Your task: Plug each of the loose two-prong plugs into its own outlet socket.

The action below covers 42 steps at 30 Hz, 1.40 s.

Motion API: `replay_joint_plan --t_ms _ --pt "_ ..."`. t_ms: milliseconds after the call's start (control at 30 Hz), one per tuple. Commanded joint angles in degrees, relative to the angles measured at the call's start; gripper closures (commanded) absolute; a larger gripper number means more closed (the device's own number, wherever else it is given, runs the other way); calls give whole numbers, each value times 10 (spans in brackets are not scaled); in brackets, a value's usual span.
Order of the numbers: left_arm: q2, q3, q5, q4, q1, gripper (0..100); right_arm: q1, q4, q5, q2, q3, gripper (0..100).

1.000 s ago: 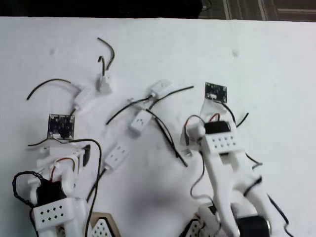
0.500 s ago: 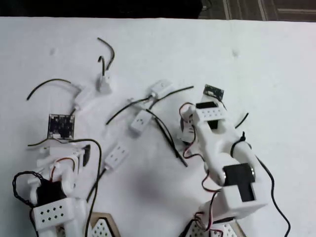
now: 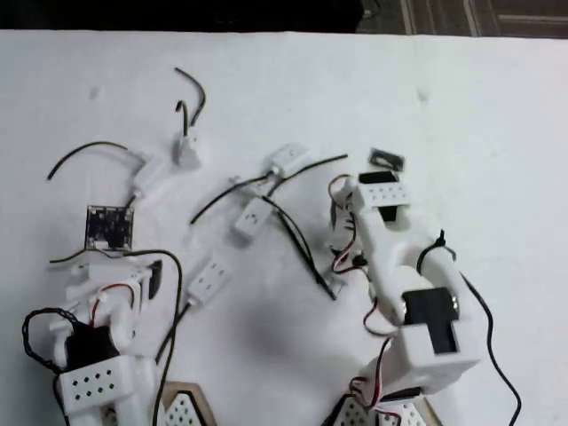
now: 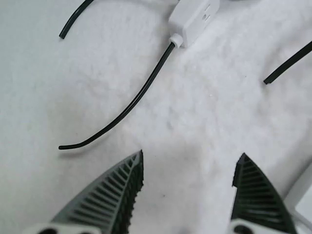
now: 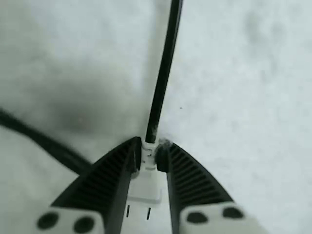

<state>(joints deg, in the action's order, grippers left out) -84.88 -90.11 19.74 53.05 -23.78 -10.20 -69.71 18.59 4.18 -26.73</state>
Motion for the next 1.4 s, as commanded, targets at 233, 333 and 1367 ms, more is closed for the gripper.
replay_joint_plan --t_ms 233,333,1367 --pt "-6 3 -3 -3 1 706 73 -14 -542 -67 41 981" --pt "-6 3 -3 -3 1 706 76 -13 -602 -68 41 981" --pt "-6 3 -2 -3 1 706 119 -86 -738 -51 2 822"
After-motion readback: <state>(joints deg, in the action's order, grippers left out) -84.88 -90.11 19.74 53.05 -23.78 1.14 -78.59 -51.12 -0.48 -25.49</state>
